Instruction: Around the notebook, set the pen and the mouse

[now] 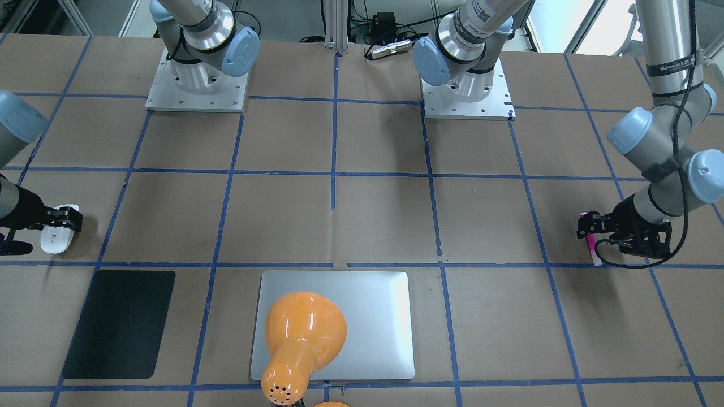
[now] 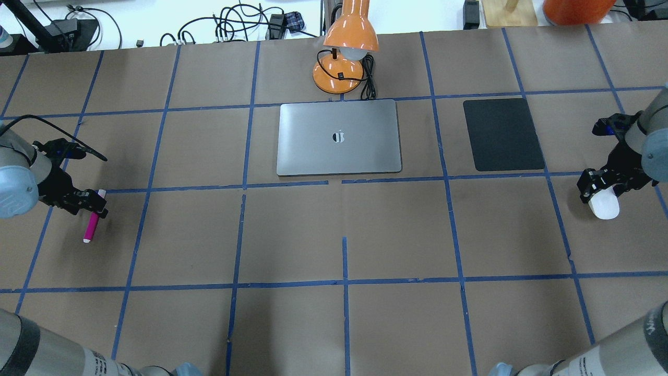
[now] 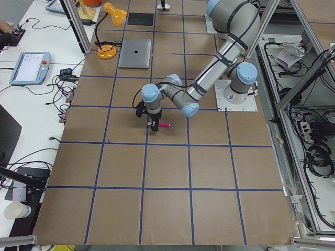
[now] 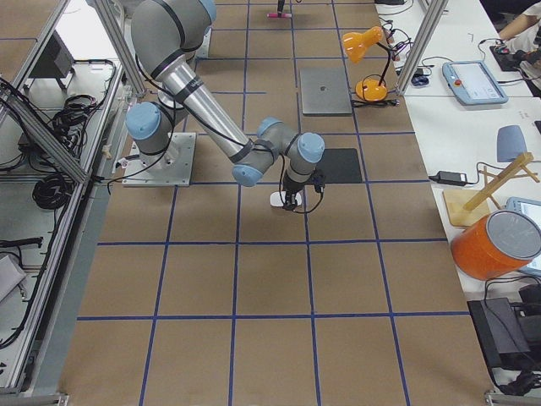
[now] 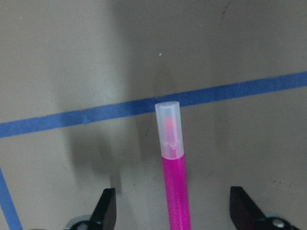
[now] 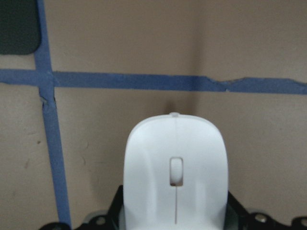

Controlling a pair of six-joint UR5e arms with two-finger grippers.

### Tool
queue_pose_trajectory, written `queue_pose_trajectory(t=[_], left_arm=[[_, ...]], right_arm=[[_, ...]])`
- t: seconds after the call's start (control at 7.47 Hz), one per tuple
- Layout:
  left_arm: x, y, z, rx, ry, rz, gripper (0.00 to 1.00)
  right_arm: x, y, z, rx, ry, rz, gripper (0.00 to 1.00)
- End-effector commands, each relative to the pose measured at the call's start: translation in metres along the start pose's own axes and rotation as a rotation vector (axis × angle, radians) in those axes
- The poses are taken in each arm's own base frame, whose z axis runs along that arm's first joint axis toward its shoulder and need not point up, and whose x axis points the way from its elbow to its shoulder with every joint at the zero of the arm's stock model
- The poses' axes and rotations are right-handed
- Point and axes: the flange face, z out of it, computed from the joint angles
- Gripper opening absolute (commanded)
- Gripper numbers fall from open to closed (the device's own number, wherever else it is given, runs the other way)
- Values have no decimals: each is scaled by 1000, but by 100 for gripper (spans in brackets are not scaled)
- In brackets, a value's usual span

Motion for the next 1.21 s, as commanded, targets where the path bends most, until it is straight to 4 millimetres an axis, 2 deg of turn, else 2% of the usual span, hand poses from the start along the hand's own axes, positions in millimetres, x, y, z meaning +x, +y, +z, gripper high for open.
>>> queue_pose_trajectory(t=[0.0,0.13,0.27,0.4,0.54,0.67,0.94,1.07], left_arm=[[-2,-1,2,-4,2,-1,52],[-2,-2,1,-4,0,-1,41],[-4,-2,1,-10,-6,-1,24],[-4,-1,0,-16,-10,-2,5],[-4,0,1,-24,-6,-21,0],[-5,5,0,-45,9,-47,0],[-16,1,-34,-28,-36,-109,0],[-17,-5,-49,-49,-3,-165,0]], right_arm=[[-1,-15,-40,41,27,6,0],[-39,-43,-73,81,63,-7,0],[-85,-69,-101,81,66,-16,0],[-117,-96,-96,98,5,33,0],[-161,-128,-63,77,-22,32,0],[-175,-145,-38,58,-22,24,0],[-177,-152,-30,76,-11,28,0],[-177,-153,-24,68,-12,37,20]])
